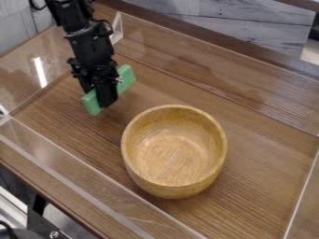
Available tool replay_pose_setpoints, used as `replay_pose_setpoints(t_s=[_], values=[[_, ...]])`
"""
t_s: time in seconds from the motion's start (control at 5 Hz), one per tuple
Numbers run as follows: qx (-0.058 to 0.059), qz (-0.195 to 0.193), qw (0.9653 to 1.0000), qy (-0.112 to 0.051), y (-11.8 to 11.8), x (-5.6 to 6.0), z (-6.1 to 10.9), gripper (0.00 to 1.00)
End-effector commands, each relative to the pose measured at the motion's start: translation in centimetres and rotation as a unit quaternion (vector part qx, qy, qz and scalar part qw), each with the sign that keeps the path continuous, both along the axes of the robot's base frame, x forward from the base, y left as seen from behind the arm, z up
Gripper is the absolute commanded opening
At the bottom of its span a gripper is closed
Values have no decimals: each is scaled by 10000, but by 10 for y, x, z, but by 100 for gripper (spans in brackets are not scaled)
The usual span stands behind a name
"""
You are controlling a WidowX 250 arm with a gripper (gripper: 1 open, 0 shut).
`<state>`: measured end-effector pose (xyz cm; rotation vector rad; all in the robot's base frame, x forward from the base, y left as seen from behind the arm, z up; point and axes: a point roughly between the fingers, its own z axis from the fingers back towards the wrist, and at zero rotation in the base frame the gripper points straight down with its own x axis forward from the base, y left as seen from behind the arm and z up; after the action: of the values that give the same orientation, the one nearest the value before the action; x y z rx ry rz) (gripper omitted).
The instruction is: Remove the green block from inside the brown bowl and put it on the table
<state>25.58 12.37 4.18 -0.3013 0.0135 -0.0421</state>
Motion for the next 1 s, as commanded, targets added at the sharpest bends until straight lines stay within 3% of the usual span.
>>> replay_pose_setpoints(t_s=[0.0,0.8], values=[[150,57,9996,-224,12,9,14,0],[44,110,9999,-92,16,10,12,0]])
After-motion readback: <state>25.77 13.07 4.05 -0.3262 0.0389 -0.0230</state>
